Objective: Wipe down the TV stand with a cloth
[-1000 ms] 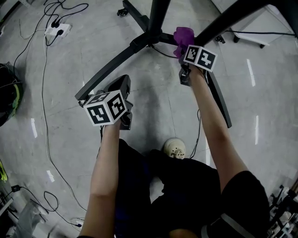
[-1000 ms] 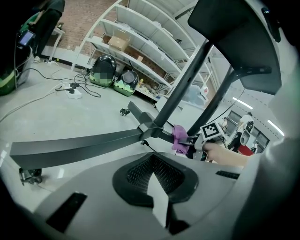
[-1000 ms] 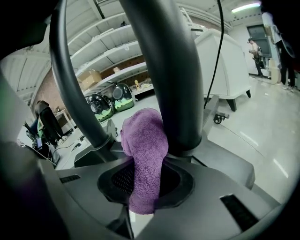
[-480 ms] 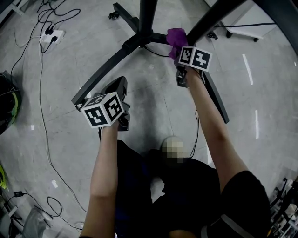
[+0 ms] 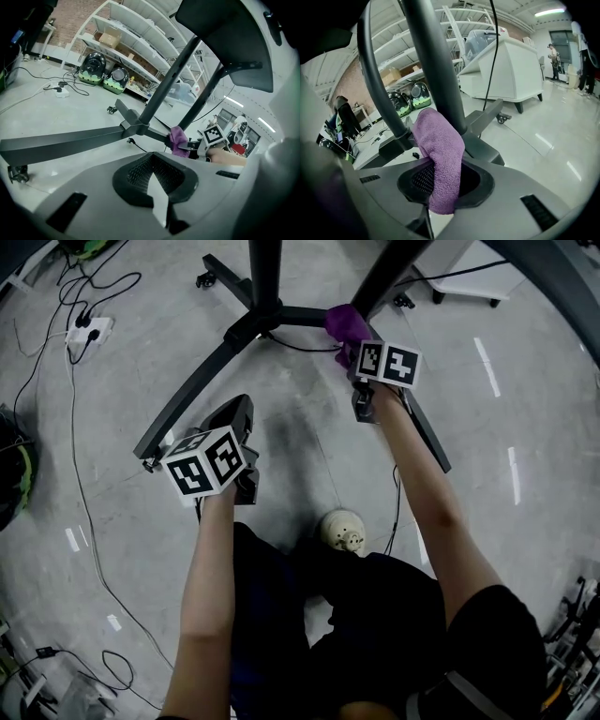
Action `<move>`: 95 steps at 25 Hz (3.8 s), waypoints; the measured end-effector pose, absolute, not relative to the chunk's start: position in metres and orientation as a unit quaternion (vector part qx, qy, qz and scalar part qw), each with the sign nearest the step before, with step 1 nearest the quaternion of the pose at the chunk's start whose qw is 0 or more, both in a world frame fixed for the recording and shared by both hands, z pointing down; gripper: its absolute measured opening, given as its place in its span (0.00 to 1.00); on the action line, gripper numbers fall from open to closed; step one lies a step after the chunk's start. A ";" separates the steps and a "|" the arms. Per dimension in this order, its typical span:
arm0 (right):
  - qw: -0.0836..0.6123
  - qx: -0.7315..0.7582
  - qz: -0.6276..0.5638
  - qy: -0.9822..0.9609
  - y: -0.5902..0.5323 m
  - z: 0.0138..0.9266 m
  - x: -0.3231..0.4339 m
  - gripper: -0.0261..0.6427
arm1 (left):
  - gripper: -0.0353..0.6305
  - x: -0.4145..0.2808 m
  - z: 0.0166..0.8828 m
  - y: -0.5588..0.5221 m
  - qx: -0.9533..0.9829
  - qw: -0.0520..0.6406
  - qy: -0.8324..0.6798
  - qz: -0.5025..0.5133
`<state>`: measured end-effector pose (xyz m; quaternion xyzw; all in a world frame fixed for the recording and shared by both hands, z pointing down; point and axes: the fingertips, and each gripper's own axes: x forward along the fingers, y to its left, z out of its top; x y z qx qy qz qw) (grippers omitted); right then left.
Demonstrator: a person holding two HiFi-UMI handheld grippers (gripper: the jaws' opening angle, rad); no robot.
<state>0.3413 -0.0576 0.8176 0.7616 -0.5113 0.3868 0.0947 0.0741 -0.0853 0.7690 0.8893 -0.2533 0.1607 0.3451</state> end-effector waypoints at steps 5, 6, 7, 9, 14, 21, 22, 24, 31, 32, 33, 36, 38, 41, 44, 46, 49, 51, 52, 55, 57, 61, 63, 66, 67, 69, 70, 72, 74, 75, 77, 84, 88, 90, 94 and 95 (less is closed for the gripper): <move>0.063 0.771 0.401 -0.490 -0.036 0.816 0.353 0.17 | 0.06 0.081 0.767 -0.078 0.893 0.343 -0.242 0.162; 0.055 0.774 0.404 -0.485 -0.033 0.815 0.356 0.17 | 0.06 0.082 0.767 -0.077 0.893 0.343 -0.241 0.163; 0.045 0.775 0.408 -0.481 -0.030 0.815 0.359 0.17 | 0.06 0.083 0.767 -0.077 0.894 0.343 -0.239 0.163; 0.025 0.776 0.415 -0.475 -0.026 0.813 0.362 0.17 | 0.06 0.084 0.768 -0.077 0.893 0.345 -0.239 0.163; 0.015 0.778 0.420 -0.467 -0.022 0.813 0.363 0.17 | 0.06 0.091 0.771 -0.074 0.894 0.349 -0.231 0.163; 0.002 0.777 0.436 -0.453 -0.007 0.822 0.361 0.17 | 0.06 0.108 0.770 -0.060 0.907 0.329 -0.199 0.172; -0.002 0.778 0.438 -0.450 -0.005 0.822 0.362 0.17 | 0.06 0.112 0.769 -0.055 0.912 0.321 -0.187 0.173; -0.008 0.780 0.440 -0.445 -0.002 0.821 0.364 0.17 | 0.06 0.124 0.764 -0.043 0.925 0.300 -0.157 0.174; -0.016 0.783 0.457 -0.422 0.020 0.819 0.369 0.17 | 0.06 0.153 0.742 -0.006 0.955 0.251 -0.063 0.147; -0.017 0.784 0.459 -0.419 0.025 0.819 0.370 0.17 | 0.06 0.154 0.742 -0.005 0.956 0.247 -0.058 0.147; -0.017 0.785 0.460 -0.415 0.031 0.819 0.371 0.17 | 0.06 0.153 0.744 -0.004 0.957 0.245 -0.057 0.147; -0.019 0.790 0.467 -0.397 0.049 0.822 0.375 0.17 | 0.06 0.149 0.745 -0.005 0.955 0.252 -0.057 0.144; -0.030 0.793 0.473 -0.383 0.060 0.824 0.378 0.17 | 0.06 0.149 0.743 -0.004 0.956 0.251 -0.055 0.142; -0.040 0.796 0.476 -0.373 0.073 0.826 0.378 0.17 | 0.06 0.148 0.743 -0.003 0.957 0.247 -0.049 0.143; -0.043 0.798 0.477 -0.366 0.083 0.827 0.375 0.17 | 0.06 0.147 0.744 0.000 0.958 0.246 -0.043 0.145; -0.046 0.799 0.480 -0.359 0.090 0.828 0.374 0.17 | 0.06 0.147 0.745 0.000 0.958 0.244 -0.040 0.147; -0.050 0.799 0.486 -0.351 0.100 0.828 0.372 0.17 | 0.06 0.146 0.747 -0.002 0.957 0.247 -0.042 0.148; -0.052 0.799 0.490 -0.345 0.108 0.828 0.371 0.17 | 0.06 0.144 0.748 -0.003 0.956 0.248 -0.043 0.150; -0.053 0.799 0.492 -0.341 0.112 0.828 0.371 0.17 | 0.06 0.143 0.748 -0.003 0.956 0.249 -0.044 0.151; -0.055 0.800 0.496 -0.332 0.124 0.830 0.368 0.17 | 0.06 0.142 0.749 -0.003 0.954 0.256 -0.042 0.149; -0.057 0.800 0.499 -0.327 0.131 0.832 0.366 0.17 | 0.06 0.143 0.749 -0.002 0.955 0.255 -0.036 0.150; -0.068 0.801 0.505 -0.316 0.148 0.835 0.362 0.17 | 0.06 0.144 0.749 0.003 0.957 0.248 -0.027 0.150; -0.070 0.802 0.505 -0.310 0.157 0.835 0.361 0.17 | 0.06 0.144 0.750 0.005 0.958 0.242 -0.022 0.152; -0.071 0.806 0.505 -0.301 0.172 0.834 0.362 0.17 | 0.06 0.144 0.751 0.006 0.959 0.238 -0.017 0.151; -0.072 0.807 0.505 -0.297 0.177 0.833 0.362 0.17 | 0.06 0.144 0.751 0.006 0.960 0.237 -0.015 0.149; -0.076 0.808 0.508 -0.289 0.189 0.833 0.362 0.17 | 0.06 0.142 0.750 0.005 0.961 0.235 -0.012 0.145; -0.078 0.809 0.509 -0.284 0.195 0.834 0.363 0.17 | 0.06 0.141 0.750 0.004 0.962 0.234 -0.011 0.142; -0.081 0.811 0.509 -0.276 0.207 0.834 0.363 0.17 | 0.06 0.137 0.750 0.003 0.962 0.236 -0.008 0.137; -0.085 0.813 0.510 -0.270 0.217 0.835 0.363 0.17 | 0.06 0.134 0.752 0.003 0.961 0.239 -0.002 0.137; -0.087 0.813 0.510 -0.267 0.222 0.835 0.362 0.17 | 0.06 0.133 0.752 0.004 0.961 0.238 0.001 0.139; -0.090 0.815 0.509 -0.261 0.232 0.835 0.362 0.17 | 0.06 0.132 0.752 0.004 0.961 0.237 0.005 0.144; -0.085 0.822 0.509 -0.241 0.258 0.837 0.357 0.17 | 0.06 0.151 0.729 0.008 0.963 0.227 0.026 0.141; -0.095 0.824 0.511 -0.228 0.276 0.838 0.353 0.17 | 0.06 0.172 0.718 0.027 0.964 0.217 0.059 0.145; -0.100 0.825 0.511 -0.220 0.287 0.838 0.352 0.17 | 0.06 0.183 0.716 0.034 0.961 0.226 0.067 0.143; -0.101 0.828 0.513 -0.202 0.312 0.838 0.352 0.17 | 0.06 0.202 0.711 0.051 0.959 0.225 0.088 0.146; -0.100 0.830 0.512 -0.198 0.317 0.838 0.354 0.17 | 0.06 0.206 0.710 0.056 0.960 0.218 0.096 0.148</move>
